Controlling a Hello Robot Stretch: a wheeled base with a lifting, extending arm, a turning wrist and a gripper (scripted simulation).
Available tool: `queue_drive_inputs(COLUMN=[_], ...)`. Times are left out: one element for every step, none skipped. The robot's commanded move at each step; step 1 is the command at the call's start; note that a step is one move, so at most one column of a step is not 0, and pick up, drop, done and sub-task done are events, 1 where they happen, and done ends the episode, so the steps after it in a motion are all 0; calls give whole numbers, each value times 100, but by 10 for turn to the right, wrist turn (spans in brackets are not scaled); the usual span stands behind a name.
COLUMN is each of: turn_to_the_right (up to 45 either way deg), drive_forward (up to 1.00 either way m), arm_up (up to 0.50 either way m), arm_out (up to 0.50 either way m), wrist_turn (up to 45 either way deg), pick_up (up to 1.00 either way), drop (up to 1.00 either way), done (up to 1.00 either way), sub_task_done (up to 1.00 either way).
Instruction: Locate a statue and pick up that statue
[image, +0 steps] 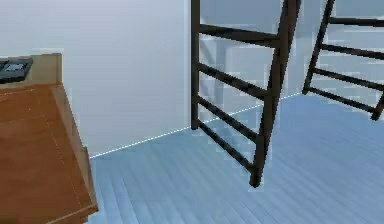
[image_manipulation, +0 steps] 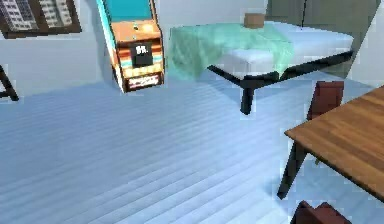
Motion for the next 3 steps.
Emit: queue_drive_inputs(turn_to_the_right=[-450,-450,-450], drive_forward=[0,0,0], arm_up=[0,0,0], arm_out=[0,0,0], wrist_turn=[0,0,0], pick_up=[0,0,0], drop=[0,0,0], done=[0,0,0], sub_task_done=[0,0,0])
